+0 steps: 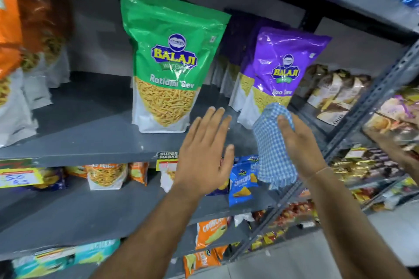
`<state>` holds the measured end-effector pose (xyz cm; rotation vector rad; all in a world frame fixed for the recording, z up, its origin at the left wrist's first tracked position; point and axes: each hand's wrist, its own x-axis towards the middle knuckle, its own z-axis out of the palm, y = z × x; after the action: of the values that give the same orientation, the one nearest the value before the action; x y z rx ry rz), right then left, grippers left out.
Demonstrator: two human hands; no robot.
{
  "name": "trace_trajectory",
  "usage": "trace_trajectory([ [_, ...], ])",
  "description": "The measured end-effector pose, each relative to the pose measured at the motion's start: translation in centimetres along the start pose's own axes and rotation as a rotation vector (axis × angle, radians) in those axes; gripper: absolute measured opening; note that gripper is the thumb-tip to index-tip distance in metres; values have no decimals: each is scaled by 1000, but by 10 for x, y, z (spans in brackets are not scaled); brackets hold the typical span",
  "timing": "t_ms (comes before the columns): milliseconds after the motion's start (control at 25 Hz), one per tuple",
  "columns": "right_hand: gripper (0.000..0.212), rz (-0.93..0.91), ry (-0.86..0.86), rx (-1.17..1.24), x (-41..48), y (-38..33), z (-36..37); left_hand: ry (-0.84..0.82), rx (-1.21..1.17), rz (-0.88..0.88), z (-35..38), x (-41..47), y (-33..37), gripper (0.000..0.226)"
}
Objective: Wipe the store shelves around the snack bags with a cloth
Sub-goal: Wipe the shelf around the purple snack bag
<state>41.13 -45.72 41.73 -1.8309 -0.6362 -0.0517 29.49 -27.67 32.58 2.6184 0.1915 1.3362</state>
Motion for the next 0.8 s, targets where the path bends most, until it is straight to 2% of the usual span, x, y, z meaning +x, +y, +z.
trace_trajectory([
  [160, 25, 121, 207, 130, 27, 24, -61, -163, 73, -94, 48, 29, 20, 71],
  [320, 47, 364, 283, 527, 72, 71, -119, -235, 164, -188, 85, 47, 26, 74],
  [400, 48, 309, 301, 645, 94, 79, -133, -232, 248, -198, 97, 48, 29, 74],
  [520, 33, 160, 414, 544, 140, 66, -133, -224, 351, -203, 103, 45, 30, 73],
  [600, 33, 41, 482, 445, 181, 61, -124, -221, 392, -211, 104, 46, 31, 72],
  [680, 36, -5, 471, 353, 233, 71, -109, -214, 422, -225, 104, 45, 31, 72],
  [800, 44, -66, 290, 86, 302, 99, -92, -213, 451, -265, 105, 46, 30, 72],
])
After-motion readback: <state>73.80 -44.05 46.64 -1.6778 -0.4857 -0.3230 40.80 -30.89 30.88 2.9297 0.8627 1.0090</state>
